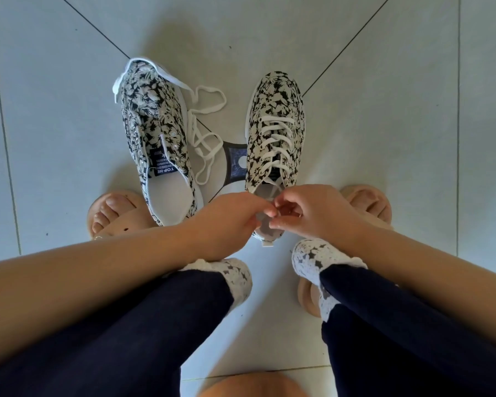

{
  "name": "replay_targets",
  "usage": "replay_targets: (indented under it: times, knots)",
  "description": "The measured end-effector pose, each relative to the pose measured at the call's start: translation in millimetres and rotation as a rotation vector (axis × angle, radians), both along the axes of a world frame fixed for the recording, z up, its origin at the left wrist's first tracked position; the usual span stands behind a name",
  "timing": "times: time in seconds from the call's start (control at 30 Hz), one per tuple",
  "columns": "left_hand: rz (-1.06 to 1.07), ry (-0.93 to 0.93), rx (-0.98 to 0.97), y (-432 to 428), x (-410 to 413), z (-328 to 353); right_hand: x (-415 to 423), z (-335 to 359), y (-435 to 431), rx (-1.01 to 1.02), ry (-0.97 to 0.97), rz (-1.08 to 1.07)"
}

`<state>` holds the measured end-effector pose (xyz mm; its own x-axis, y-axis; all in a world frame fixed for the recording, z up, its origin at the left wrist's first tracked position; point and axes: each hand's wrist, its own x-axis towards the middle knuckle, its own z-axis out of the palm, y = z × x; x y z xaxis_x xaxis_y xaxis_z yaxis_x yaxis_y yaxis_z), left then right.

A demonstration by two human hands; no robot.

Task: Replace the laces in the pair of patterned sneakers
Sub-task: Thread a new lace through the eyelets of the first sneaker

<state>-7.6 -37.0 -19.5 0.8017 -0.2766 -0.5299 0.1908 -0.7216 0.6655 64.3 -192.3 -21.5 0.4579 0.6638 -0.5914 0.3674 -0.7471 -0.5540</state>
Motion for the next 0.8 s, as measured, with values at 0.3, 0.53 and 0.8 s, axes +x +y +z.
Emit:
replay_targets:
  times: [0.3, 0.53, 0.8]
  knots:
    - [0.255, 0.137, 0.124, 23.1, 3.4, -16.2, 11.5, 8.8, -8.2, 0.029, 0.039, -0.354]
    - [0.285, 0.197, 0.098, 16.2, 5.1, -15.9, 14.9, 9.7, -14.0, 0.094, 0.199, -0.705]
    - [0.358, -0.067, 0.065, 8.7, 14.0, 4.9, 5.4, 16.6, -5.4, 0.138, 0.162, -0.369]
